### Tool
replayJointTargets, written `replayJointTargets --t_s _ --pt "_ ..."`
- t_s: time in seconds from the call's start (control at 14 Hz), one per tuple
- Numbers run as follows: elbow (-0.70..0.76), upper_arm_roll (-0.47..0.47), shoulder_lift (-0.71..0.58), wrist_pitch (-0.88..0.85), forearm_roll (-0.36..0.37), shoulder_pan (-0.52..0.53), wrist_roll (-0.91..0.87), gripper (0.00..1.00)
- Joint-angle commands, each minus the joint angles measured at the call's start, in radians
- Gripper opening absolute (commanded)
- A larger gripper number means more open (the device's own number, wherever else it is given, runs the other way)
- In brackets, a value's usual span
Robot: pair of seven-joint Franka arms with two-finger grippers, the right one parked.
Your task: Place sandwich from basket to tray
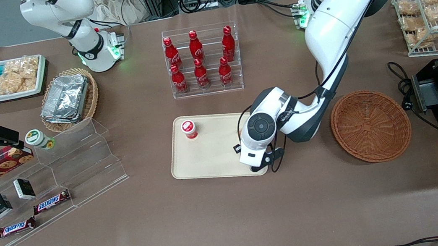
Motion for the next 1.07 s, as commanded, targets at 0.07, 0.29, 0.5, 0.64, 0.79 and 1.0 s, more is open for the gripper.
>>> replayJointTargets --t_s 0.07,0.29,0.5,0.64,0.79,1.0 --pt "-0.017 0.001 -0.174 -0.073 0.013 0.032 -0.109 1.00" --pt "-0.022 -0.004 -0.297 -0.231 -0.003 0.104 -0.089 1.00" --pt "-0.022 -0.021 -0.409 -0.311 -0.051 0.186 -0.008 1.00" --pt "-0.025 -0.013 -0.475 -0.395 -0.087 0.224 0.119 1.00" --pt "-0.037 0.037 -0.530 -0.446 -0.114 0.239 0.246 1.00" --pt "-0.126 0.238 -0.654 -0.445 -0.220 0.206 0.510 1.00"
